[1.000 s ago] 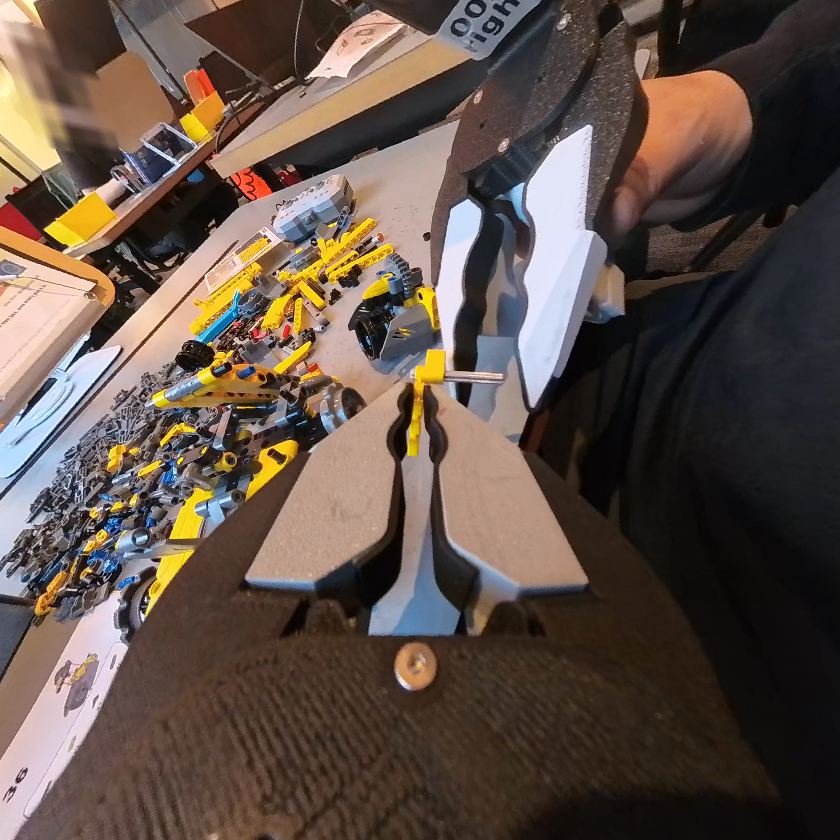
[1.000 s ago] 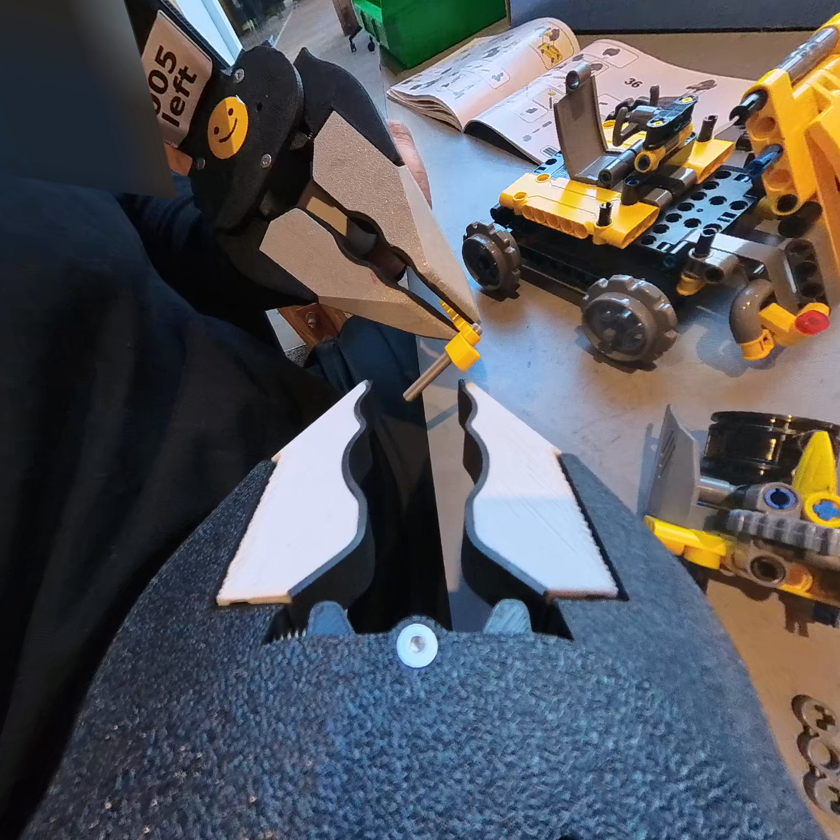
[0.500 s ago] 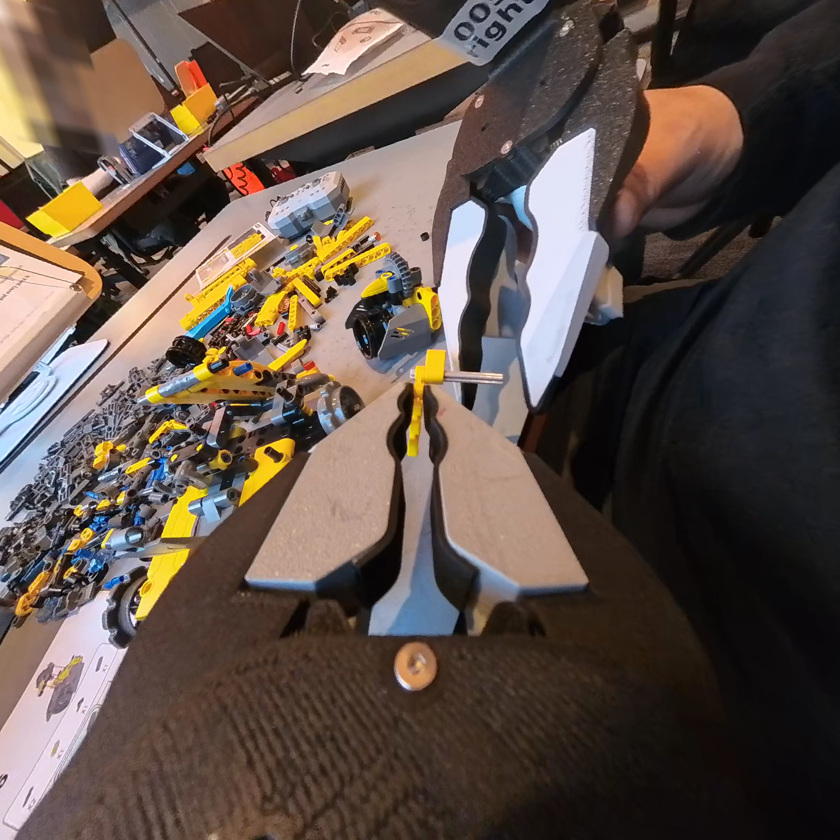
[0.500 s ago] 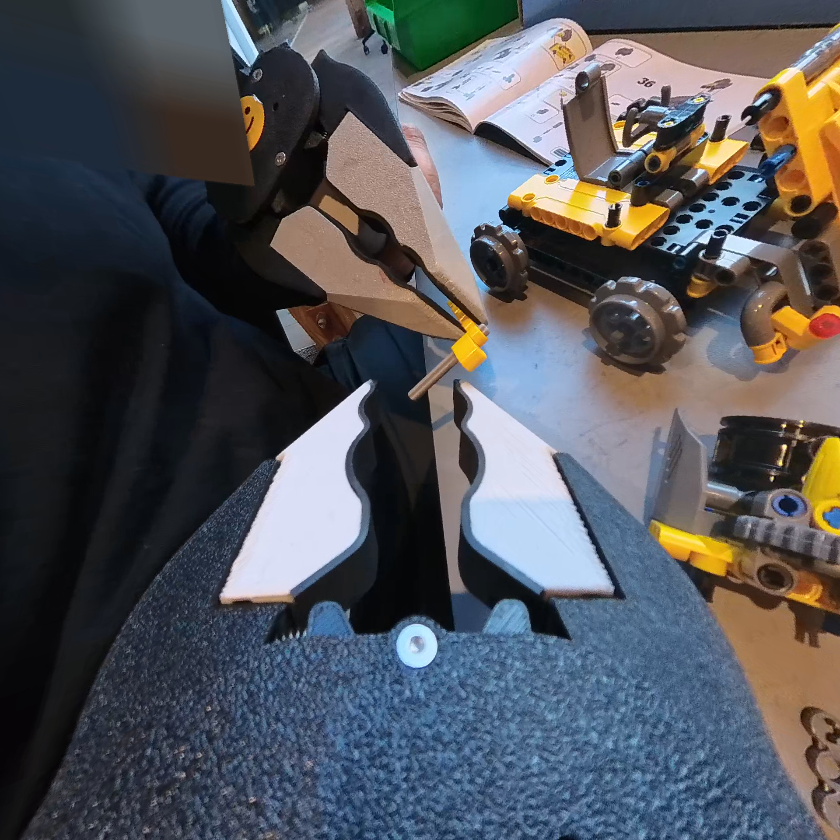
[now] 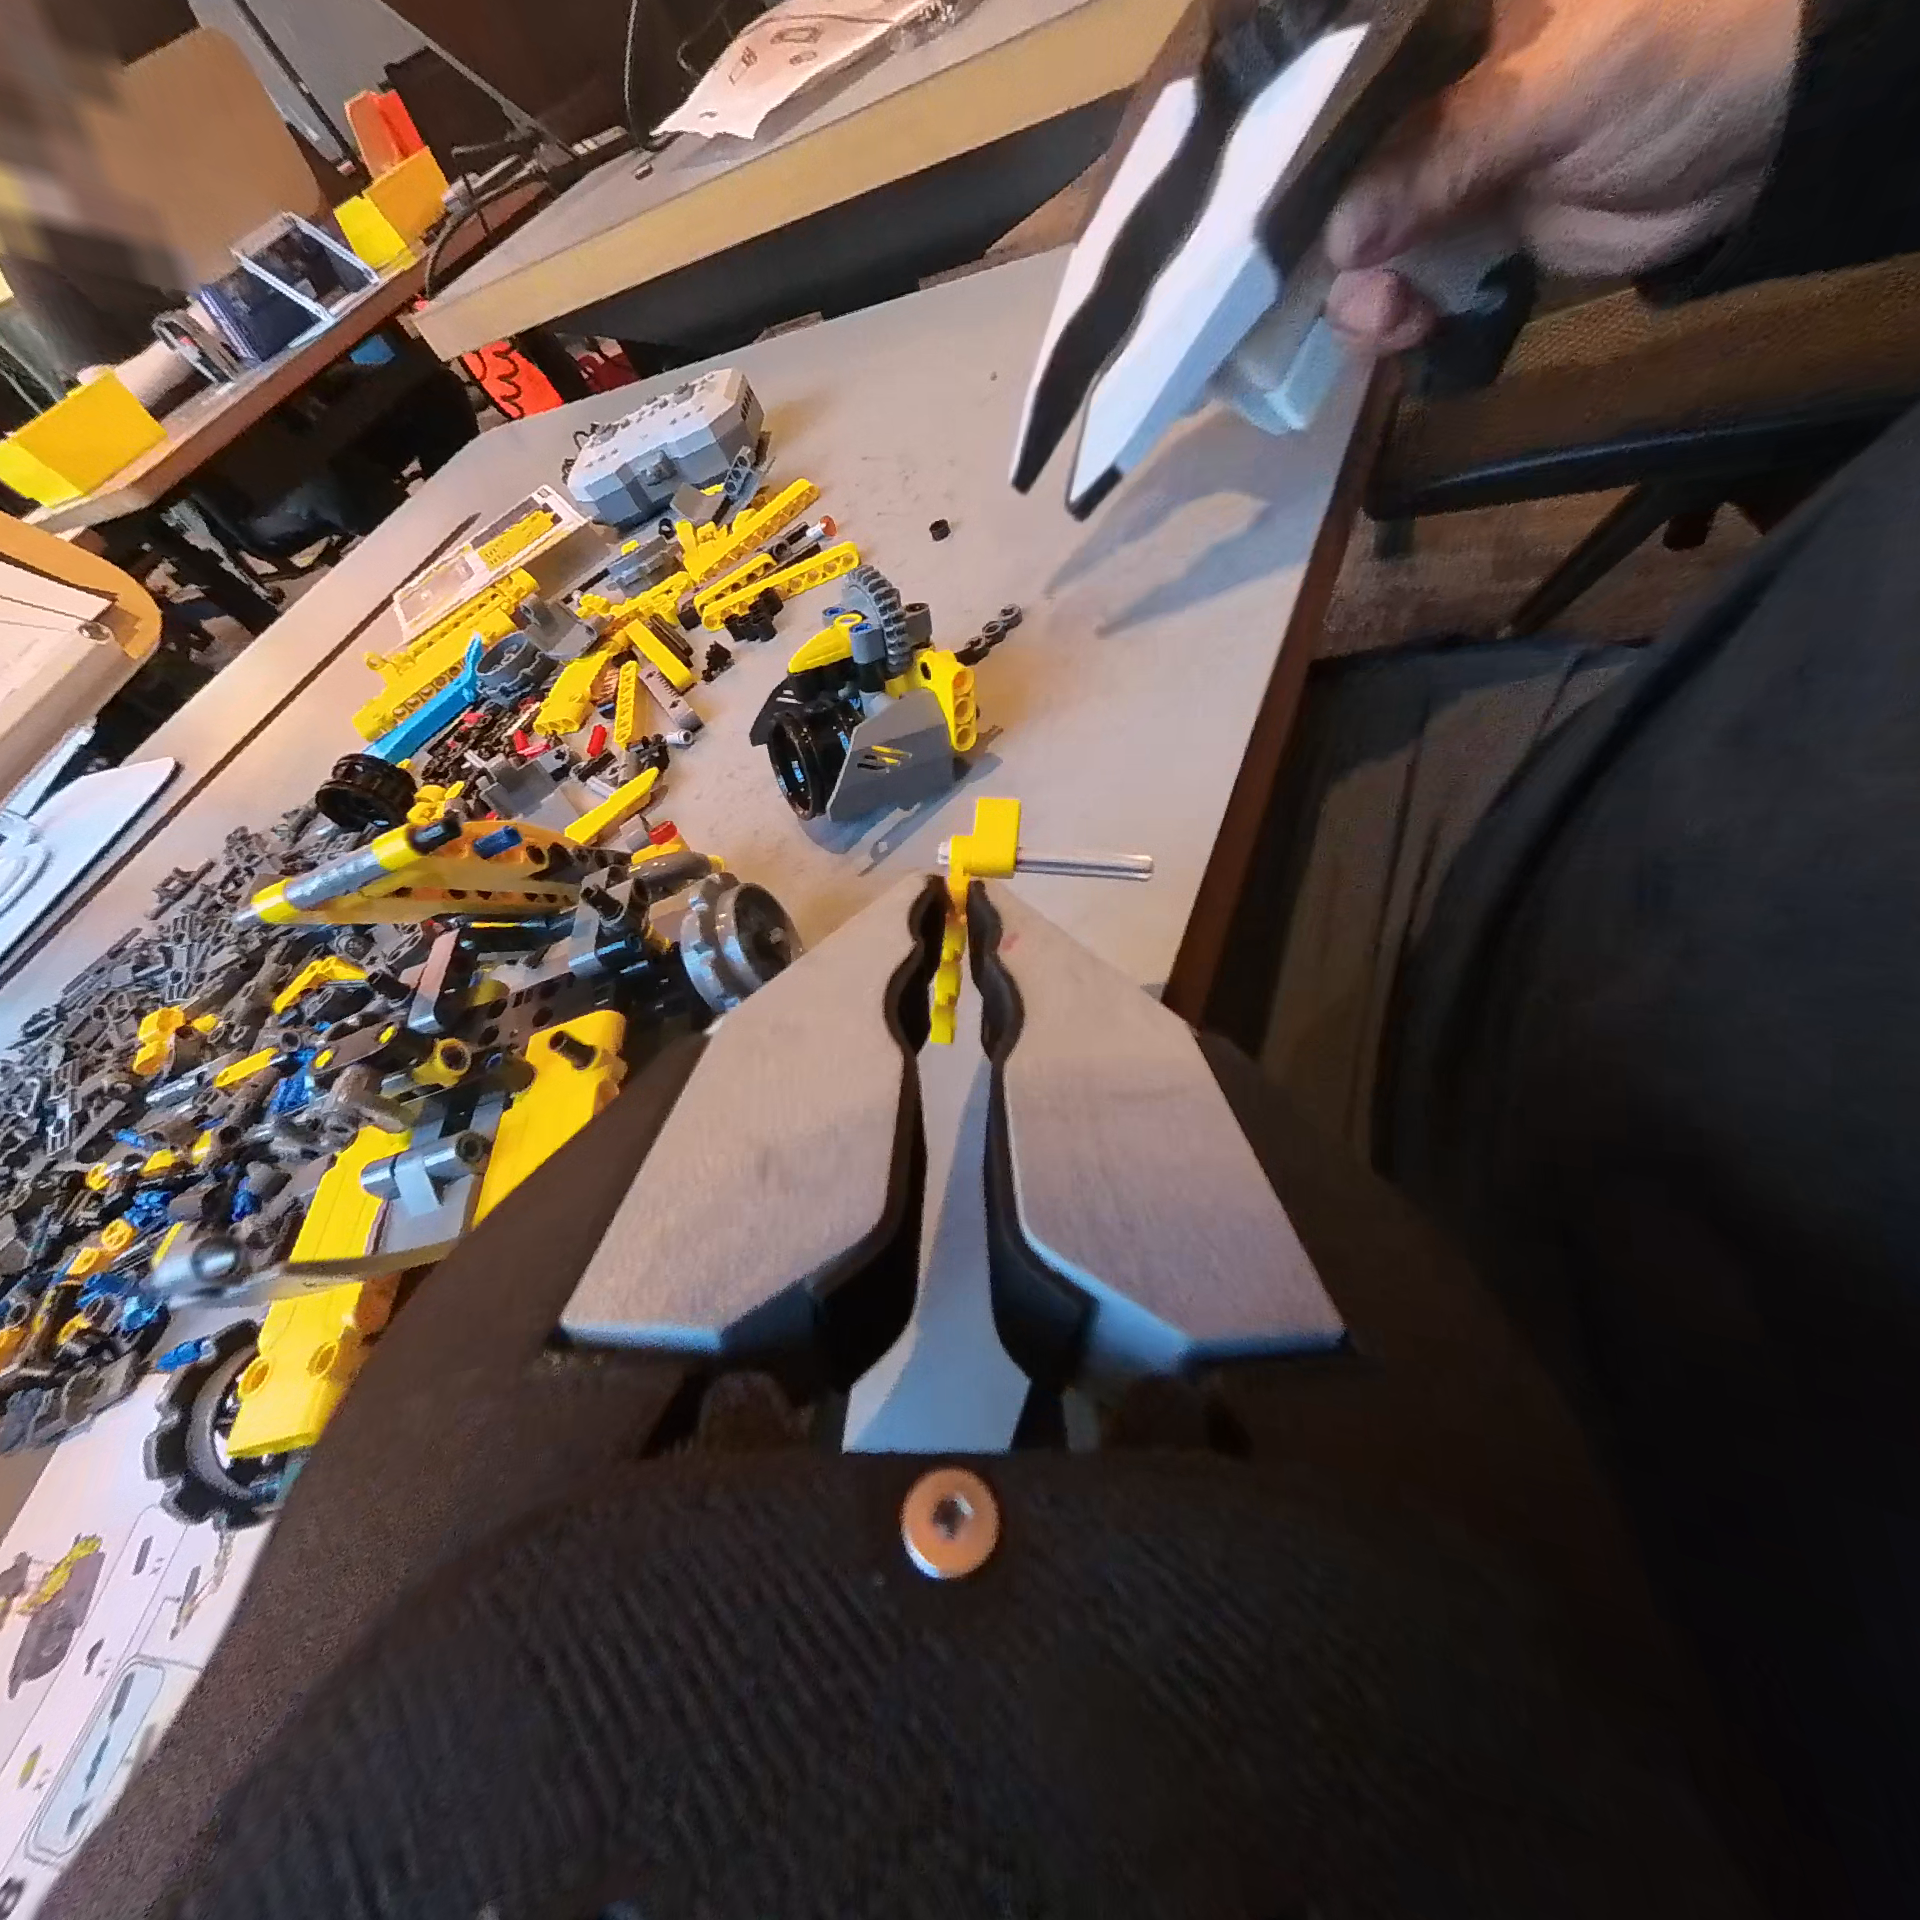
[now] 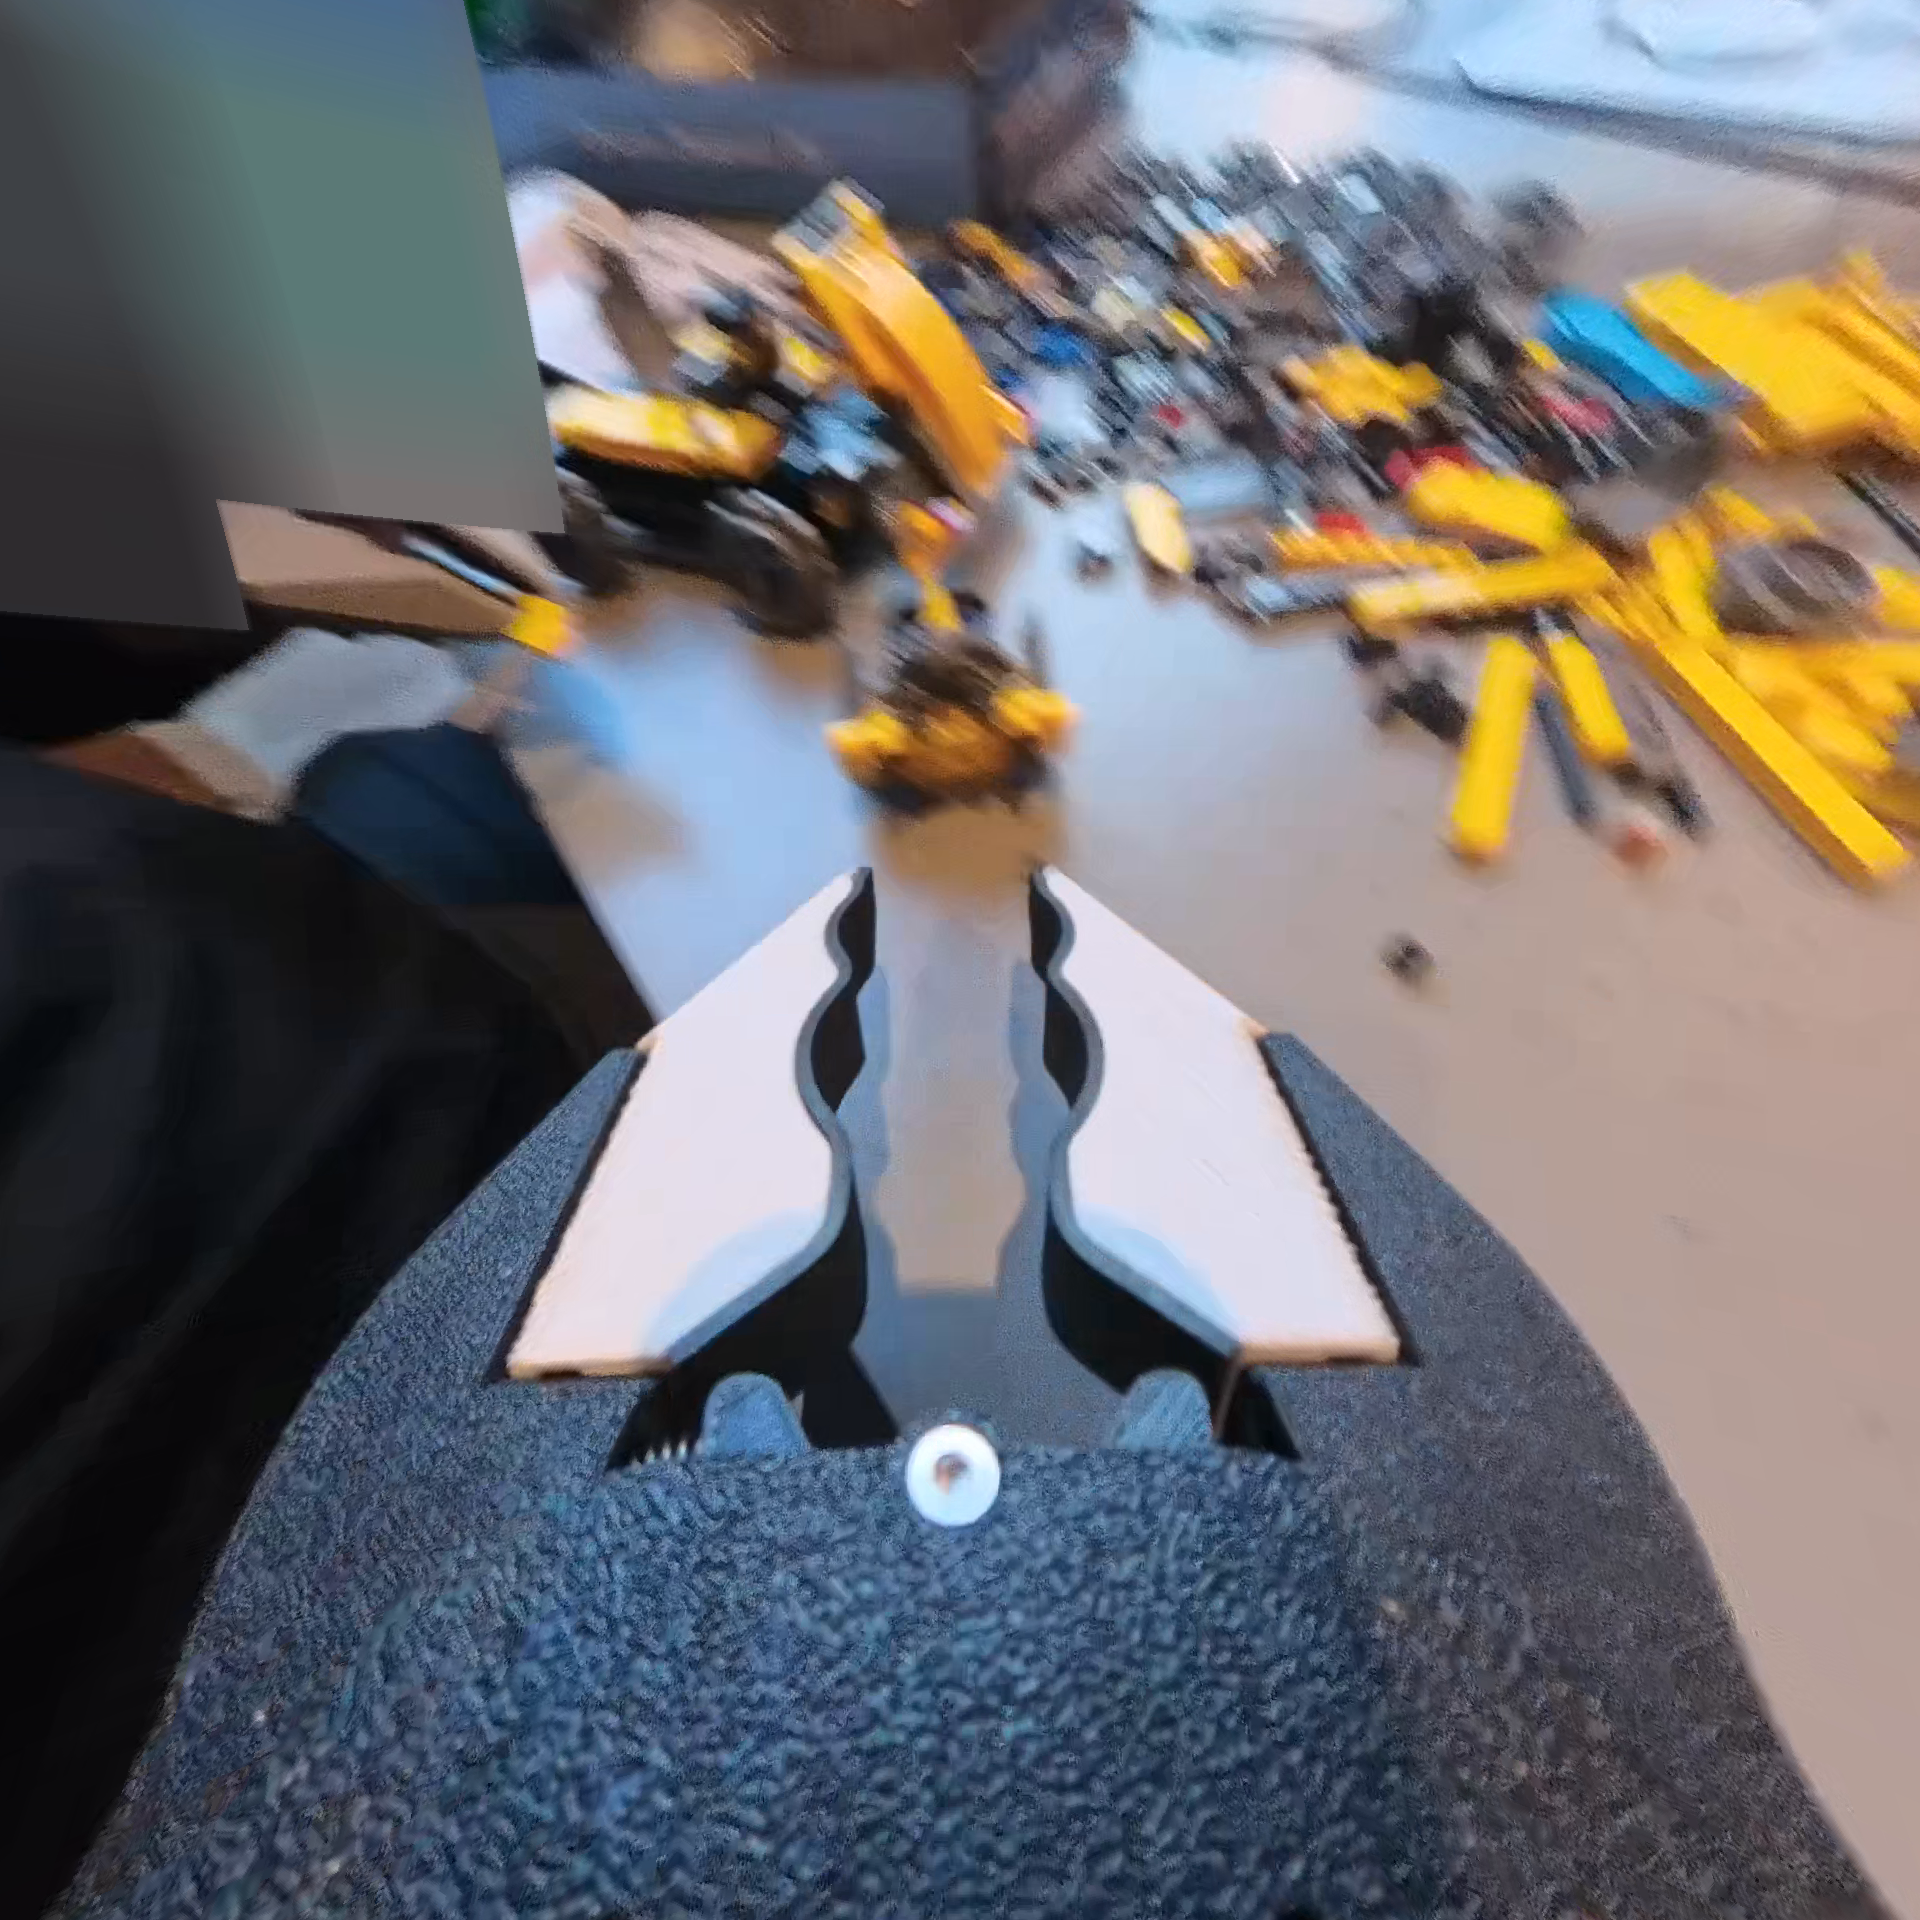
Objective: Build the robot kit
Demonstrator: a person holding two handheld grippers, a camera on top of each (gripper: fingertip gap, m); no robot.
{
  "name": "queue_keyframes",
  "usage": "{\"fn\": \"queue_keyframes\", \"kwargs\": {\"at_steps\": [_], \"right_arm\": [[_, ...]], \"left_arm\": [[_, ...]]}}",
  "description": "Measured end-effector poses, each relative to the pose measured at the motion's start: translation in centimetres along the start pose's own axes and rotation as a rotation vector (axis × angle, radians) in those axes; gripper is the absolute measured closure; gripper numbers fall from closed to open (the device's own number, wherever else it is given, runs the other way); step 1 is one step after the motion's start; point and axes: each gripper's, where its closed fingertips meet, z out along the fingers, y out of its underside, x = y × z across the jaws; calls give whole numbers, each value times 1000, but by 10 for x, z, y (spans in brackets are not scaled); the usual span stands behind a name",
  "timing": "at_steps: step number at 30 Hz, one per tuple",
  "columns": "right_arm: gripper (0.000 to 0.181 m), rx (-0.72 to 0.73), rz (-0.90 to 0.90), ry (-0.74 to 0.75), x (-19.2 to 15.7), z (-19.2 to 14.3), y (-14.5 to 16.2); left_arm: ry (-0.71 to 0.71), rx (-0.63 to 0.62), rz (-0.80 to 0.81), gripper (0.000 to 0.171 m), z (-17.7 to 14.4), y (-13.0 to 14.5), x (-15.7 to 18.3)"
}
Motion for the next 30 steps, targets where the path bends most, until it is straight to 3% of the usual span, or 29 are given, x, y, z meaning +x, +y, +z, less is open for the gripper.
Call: {"fn": "queue_keyframes", "kwargs": {"at_steps": [3,6,10,14,18,21,30], "right_arm": [[149,-80,104,71,34,-3,20],[154,-79,230,6,40,-4,19],[160,-69,272,34,50,-9,21],[159,-94,294,17,48,-6,24],[166,-53,417,-161,30,1,16],[181,-63,446,-164,33,1,17],[181,-67,455,-182,29,5,16]], "left_arm": [[-4,-10,8,170,3,1,2],[-16,-18,23,170,3,2,2],[-17,-17,22,170,3,2,2],[7,1,16,170,1,0,4],[33,17,9,170,-3,-2,6],[40,30,-9,170,-7,-2,3],[78,49,-39,170,-9,-4,5]]}}
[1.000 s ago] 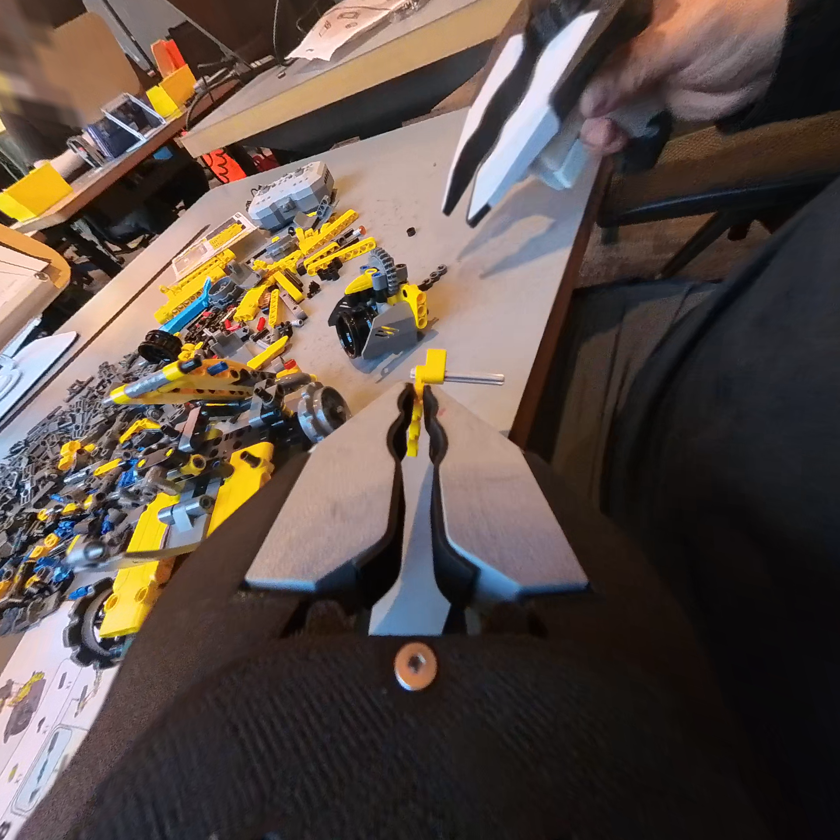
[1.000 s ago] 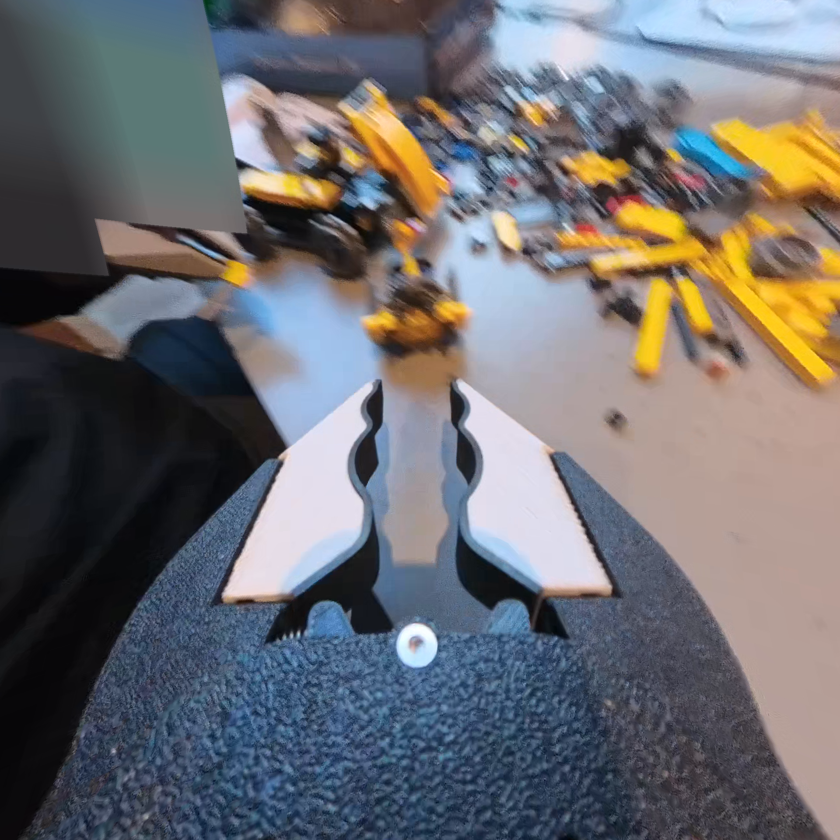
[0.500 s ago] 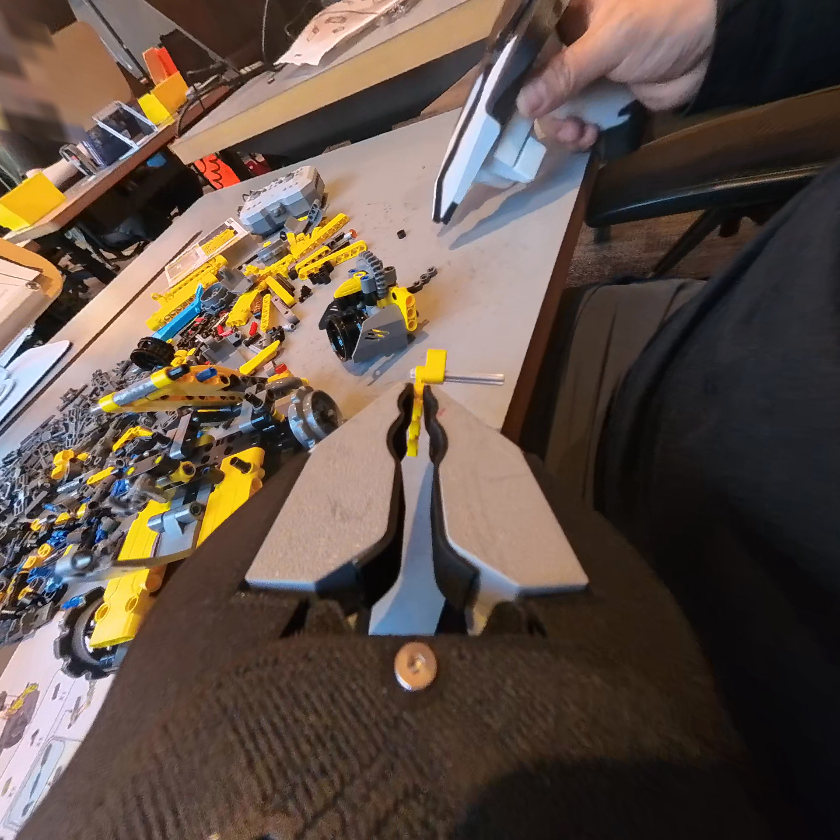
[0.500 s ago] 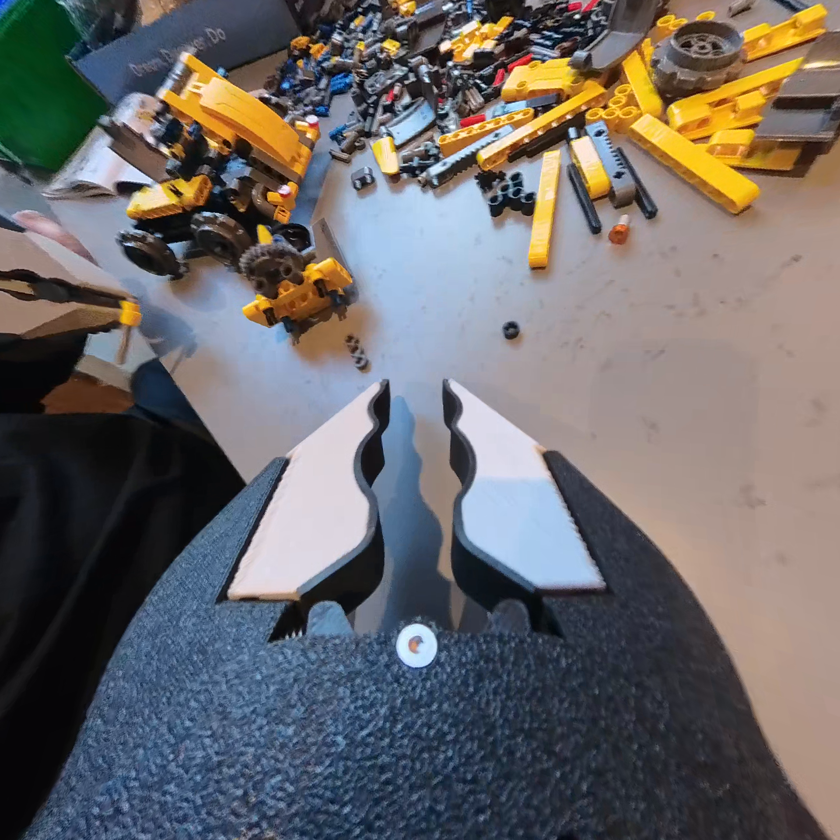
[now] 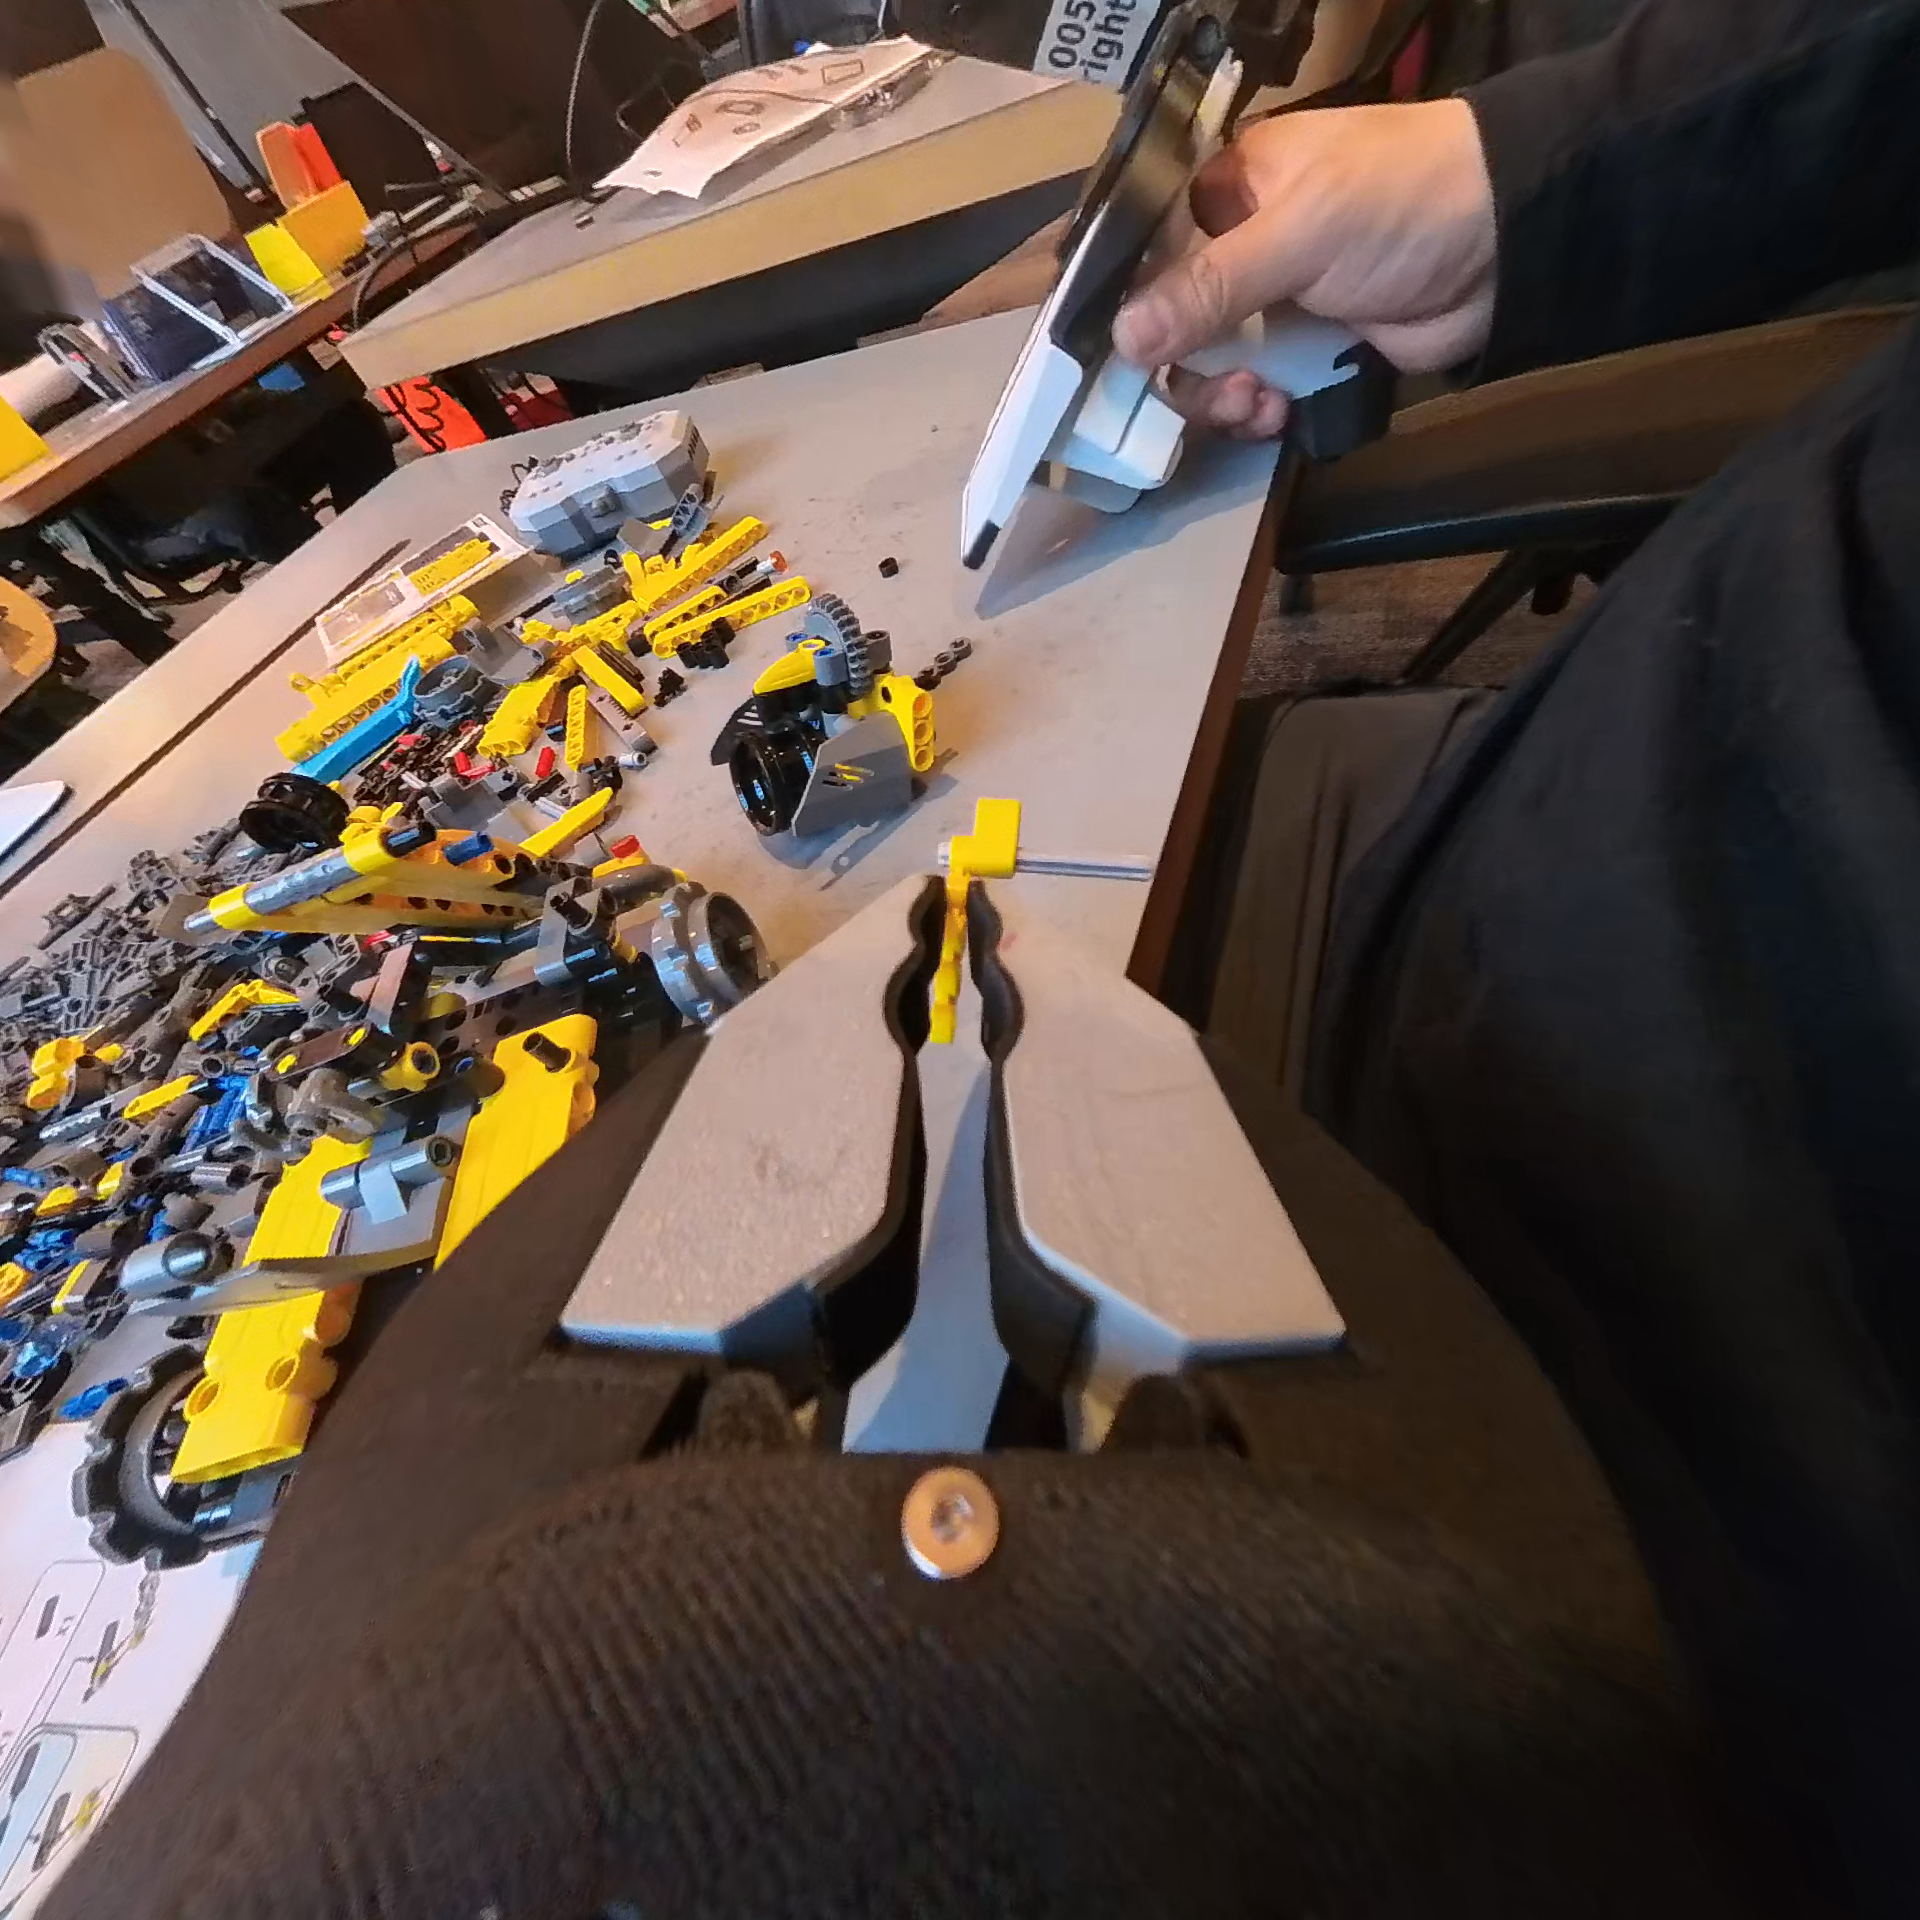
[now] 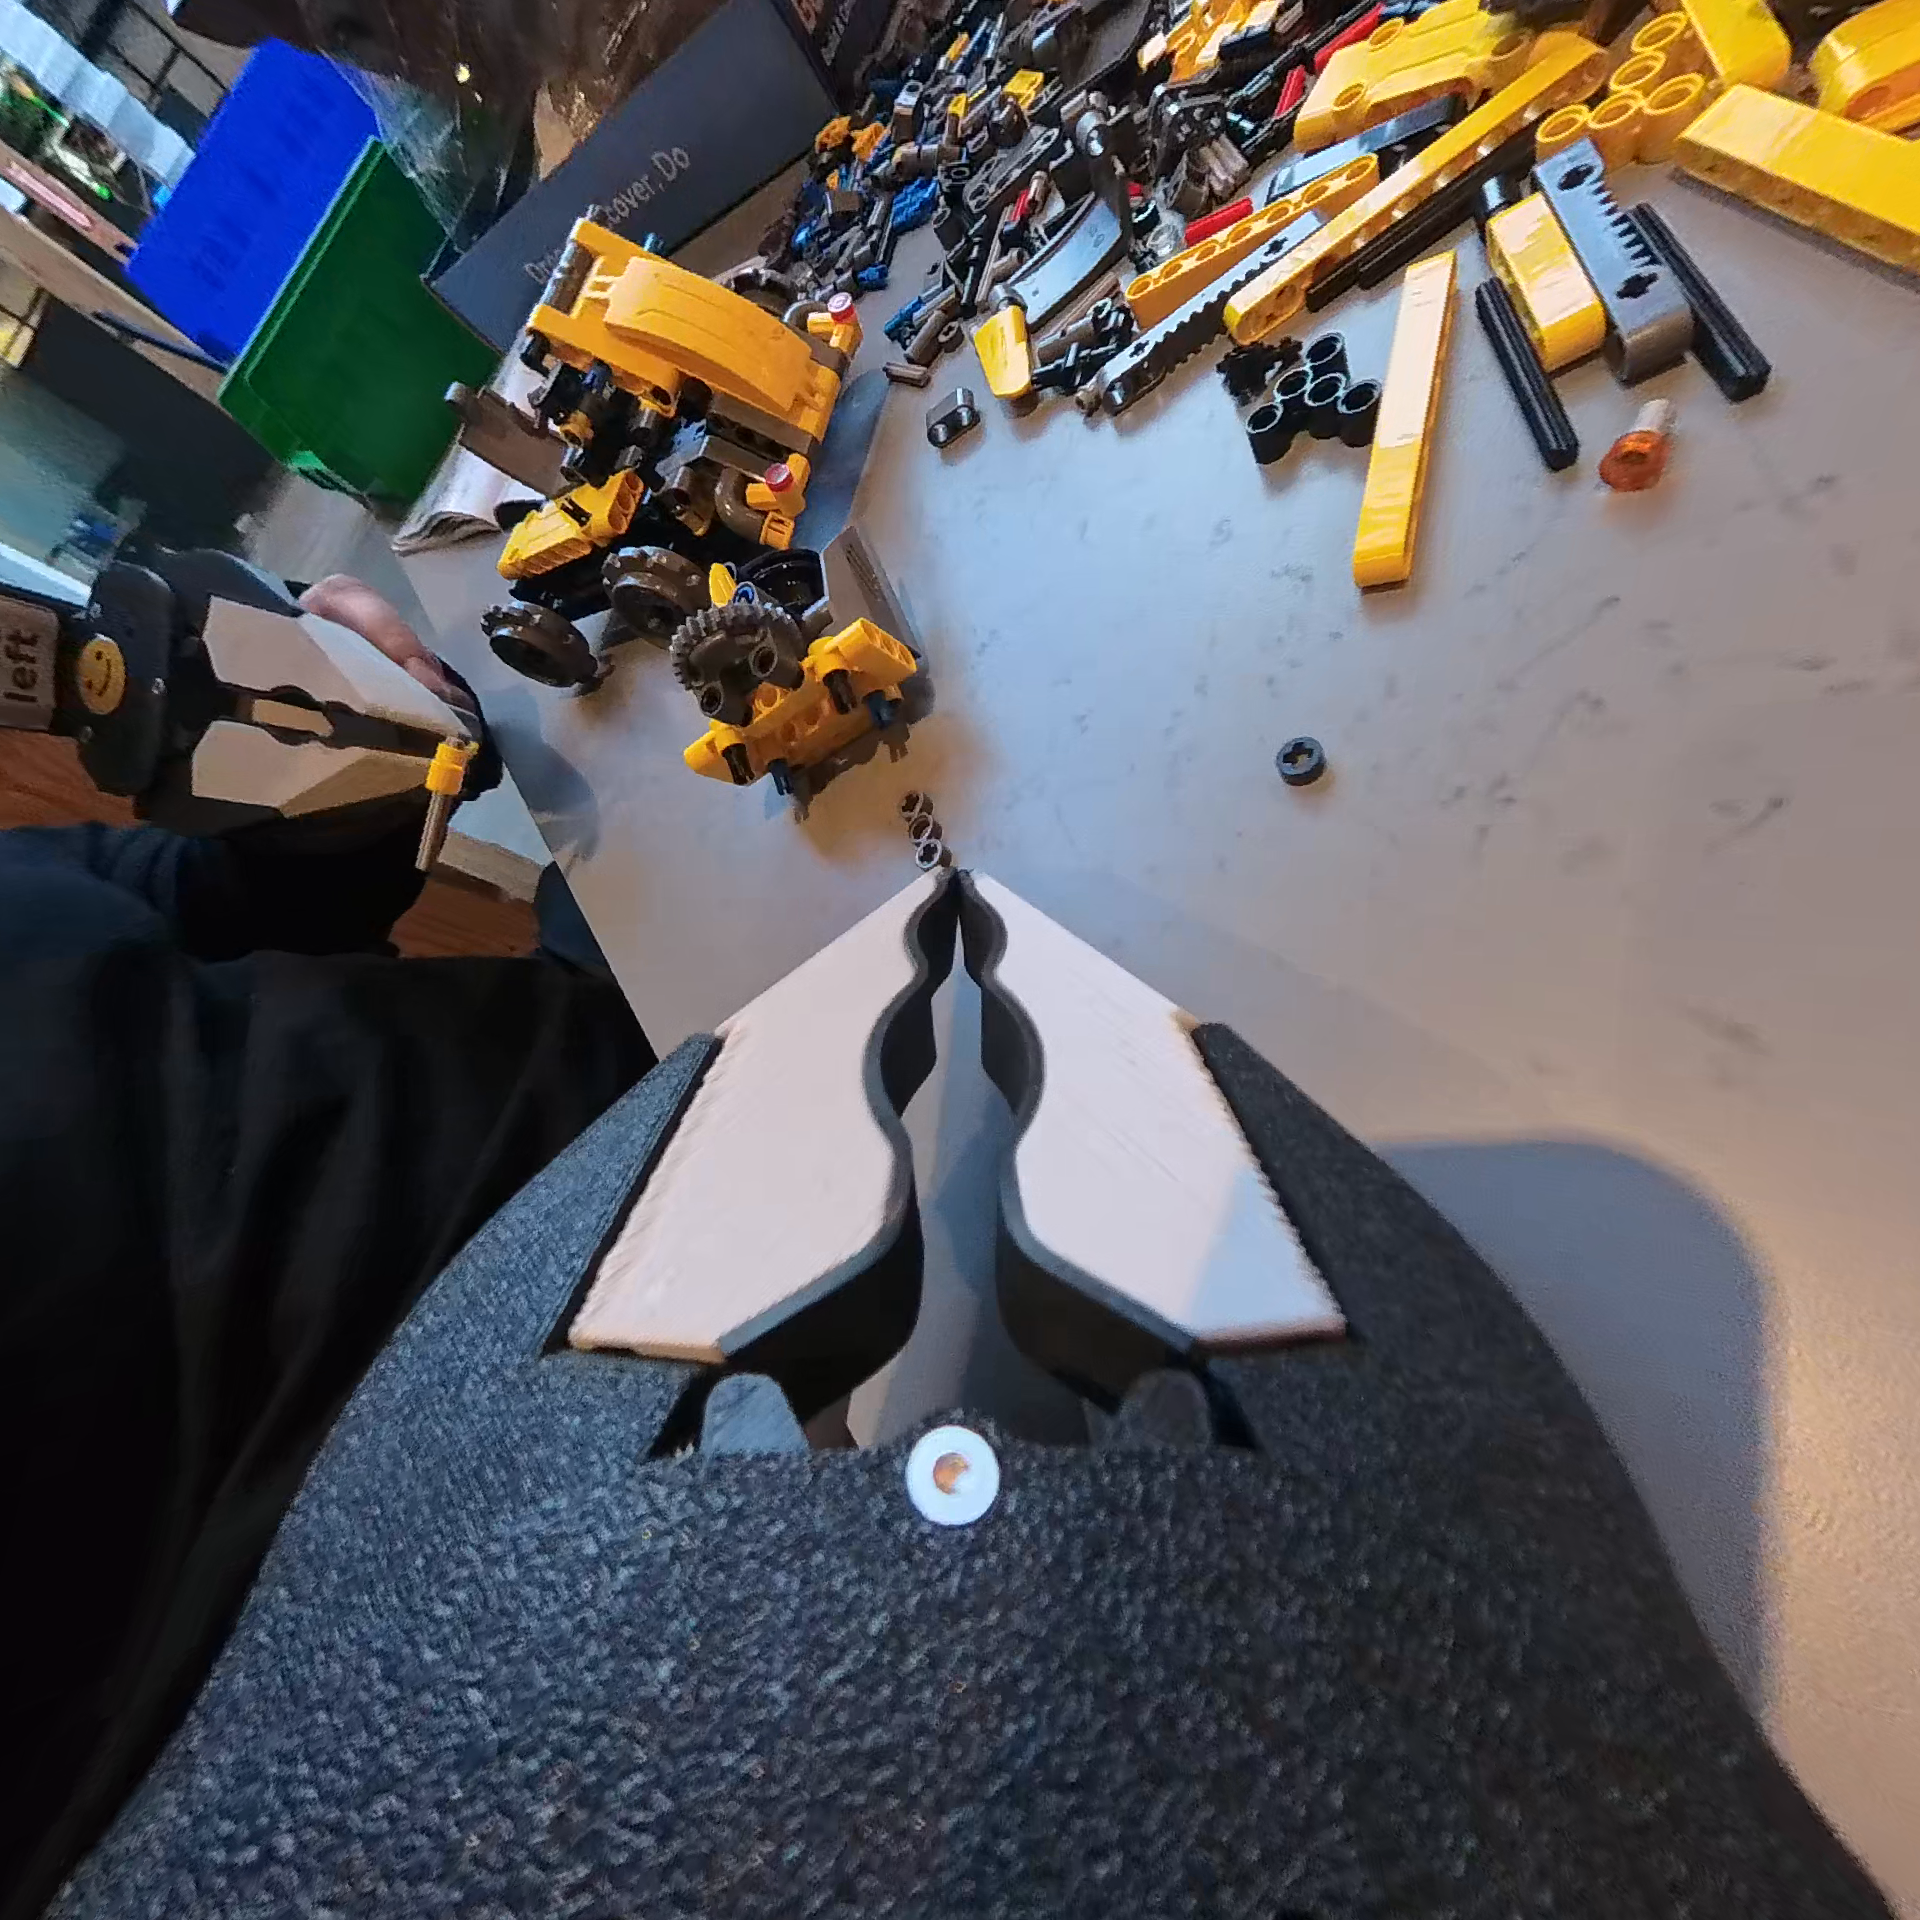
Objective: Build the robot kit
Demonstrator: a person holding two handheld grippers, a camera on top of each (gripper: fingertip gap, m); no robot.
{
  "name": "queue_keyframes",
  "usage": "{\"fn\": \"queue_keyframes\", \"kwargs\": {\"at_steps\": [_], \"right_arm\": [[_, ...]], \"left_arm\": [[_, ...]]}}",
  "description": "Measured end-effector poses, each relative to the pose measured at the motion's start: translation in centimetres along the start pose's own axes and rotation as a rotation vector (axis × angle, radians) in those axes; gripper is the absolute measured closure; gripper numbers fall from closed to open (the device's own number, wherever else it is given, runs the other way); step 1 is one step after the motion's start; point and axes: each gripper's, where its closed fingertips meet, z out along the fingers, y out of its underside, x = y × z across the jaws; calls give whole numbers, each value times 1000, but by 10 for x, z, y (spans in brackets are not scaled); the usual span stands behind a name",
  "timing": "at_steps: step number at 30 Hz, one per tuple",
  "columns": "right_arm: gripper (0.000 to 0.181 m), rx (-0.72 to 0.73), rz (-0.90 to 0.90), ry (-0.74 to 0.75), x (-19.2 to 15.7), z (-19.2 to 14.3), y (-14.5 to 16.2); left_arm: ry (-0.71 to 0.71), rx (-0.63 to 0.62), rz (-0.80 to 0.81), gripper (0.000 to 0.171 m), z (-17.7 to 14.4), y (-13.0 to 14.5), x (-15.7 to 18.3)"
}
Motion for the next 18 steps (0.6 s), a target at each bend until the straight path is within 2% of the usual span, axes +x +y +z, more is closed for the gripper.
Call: {"fn": "queue_keyframes", "kwargs": {"at_steps": [18], "right_arm": [[181,8,-32,24,0,0,0]], "left_arm": [[3,-12,-1,170,2,2,2]]}}
